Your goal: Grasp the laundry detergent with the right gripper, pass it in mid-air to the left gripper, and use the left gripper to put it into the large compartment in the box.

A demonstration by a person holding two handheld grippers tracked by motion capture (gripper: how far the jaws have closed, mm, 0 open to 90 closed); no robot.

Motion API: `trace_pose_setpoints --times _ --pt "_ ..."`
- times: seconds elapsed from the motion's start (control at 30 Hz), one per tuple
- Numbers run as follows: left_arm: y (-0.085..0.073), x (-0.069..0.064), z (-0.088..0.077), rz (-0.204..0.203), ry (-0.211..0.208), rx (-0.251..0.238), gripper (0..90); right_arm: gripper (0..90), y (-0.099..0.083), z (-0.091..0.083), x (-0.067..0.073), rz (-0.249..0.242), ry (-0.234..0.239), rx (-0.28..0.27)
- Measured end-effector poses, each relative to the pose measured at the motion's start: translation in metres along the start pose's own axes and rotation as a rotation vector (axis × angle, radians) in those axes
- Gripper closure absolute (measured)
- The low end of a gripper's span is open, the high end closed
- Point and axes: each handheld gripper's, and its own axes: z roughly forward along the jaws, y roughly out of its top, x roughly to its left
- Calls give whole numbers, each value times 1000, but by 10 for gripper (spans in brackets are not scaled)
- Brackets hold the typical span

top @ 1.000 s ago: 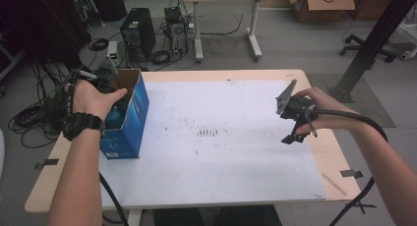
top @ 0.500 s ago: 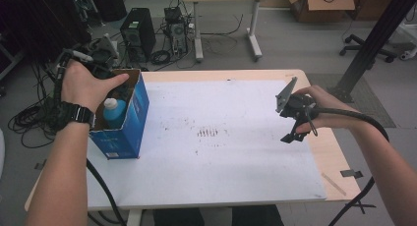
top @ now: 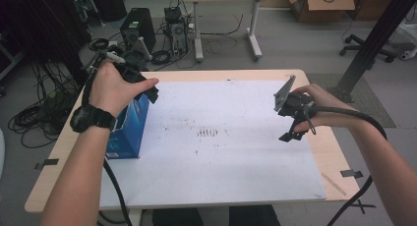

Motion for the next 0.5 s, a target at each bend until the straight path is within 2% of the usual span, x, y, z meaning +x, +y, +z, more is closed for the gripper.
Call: trace_pose_setpoints --times 0.1,0.2,0.3,0.4,0.5 --pt "4 -12 4 34 -4 1 82 101 0 0 0 2 0 -2" --pt "8 -24 10 61 -29 0 63 99 0 0 0 -1 3 0" --pt "10 -37 19 111 -42 -1 53 93 0 1 0 -1 2 1" --pt "11 -46 27 148 -83 -13 46 86 -1 1 0 -2 6 -2" --pt "13 -52 34 167 -84 -2 47 86 -1 1 0 -2 6 3"
